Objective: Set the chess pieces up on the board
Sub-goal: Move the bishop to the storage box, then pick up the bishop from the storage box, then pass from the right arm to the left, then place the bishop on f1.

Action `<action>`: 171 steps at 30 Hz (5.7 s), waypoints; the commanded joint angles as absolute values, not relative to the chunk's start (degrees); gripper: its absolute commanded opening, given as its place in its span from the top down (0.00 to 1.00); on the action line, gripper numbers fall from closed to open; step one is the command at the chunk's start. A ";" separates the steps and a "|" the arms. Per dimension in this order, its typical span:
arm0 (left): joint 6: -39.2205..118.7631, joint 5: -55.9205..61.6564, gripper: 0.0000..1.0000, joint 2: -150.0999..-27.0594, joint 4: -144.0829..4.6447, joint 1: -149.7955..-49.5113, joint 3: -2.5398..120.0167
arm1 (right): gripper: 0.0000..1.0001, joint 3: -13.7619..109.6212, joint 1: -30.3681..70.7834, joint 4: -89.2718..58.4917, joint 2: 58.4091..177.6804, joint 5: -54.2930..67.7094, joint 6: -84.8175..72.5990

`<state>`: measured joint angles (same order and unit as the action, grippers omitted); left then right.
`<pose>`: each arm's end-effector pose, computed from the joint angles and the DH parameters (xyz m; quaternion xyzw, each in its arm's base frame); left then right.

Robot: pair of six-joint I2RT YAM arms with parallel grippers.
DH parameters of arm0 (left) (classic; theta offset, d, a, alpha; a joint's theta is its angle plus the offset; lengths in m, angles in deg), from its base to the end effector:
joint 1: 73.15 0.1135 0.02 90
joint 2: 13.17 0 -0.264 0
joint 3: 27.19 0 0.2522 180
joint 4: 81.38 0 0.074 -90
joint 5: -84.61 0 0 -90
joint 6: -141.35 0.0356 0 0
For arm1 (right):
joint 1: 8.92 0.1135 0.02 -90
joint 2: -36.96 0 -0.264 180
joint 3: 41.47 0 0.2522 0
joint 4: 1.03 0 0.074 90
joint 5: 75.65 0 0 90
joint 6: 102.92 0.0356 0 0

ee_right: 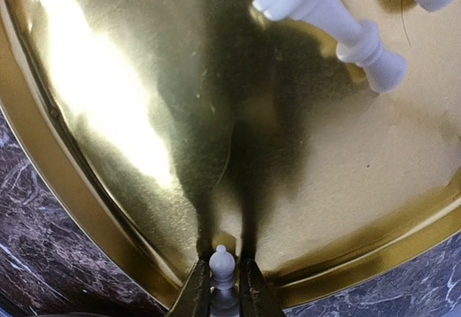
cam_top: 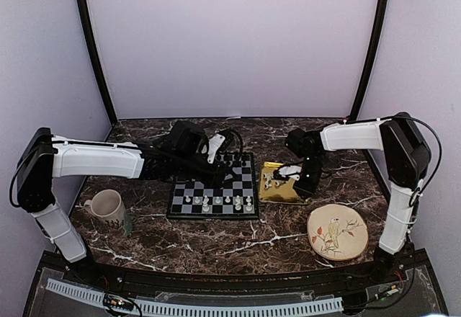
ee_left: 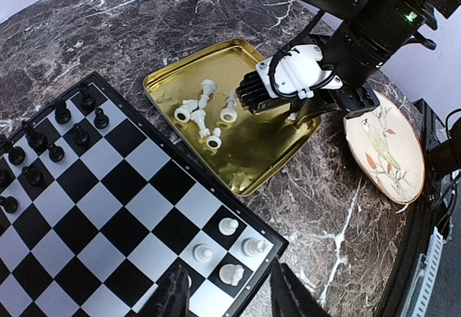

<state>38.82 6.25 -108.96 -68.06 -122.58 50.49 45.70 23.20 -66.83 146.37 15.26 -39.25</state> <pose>0.2412 -0.2927 0.2410 0.3217 0.8074 -0.3263 0.3717 0.2924 0.1829 0.1575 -0.4880 0.8726 -0.0071 0.0175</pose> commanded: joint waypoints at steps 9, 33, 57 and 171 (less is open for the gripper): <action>39.08 6.73 0.59 -108.90 -68.51 -122.90 49.75 | 0.89 52.41 24.90 -62.44 152.37 13.24 -40.43; 39.44 7.35 0.59 -109.16 -68.32 -122.90 49.63 | 0.70 45.24 23.88 -62.34 147.26 17.04 -39.57; 39.43 6.81 0.59 -109.59 -69.35 -122.90 50.44 | 0.90 45.88 21.99 -63.55 144.27 14.29 -39.00; 59.82 1.90 0.97 -107.66 -48.83 -123.22 56.96 | 0.63 41.84 14.20 -52.41 129.21 -23.98 -44.25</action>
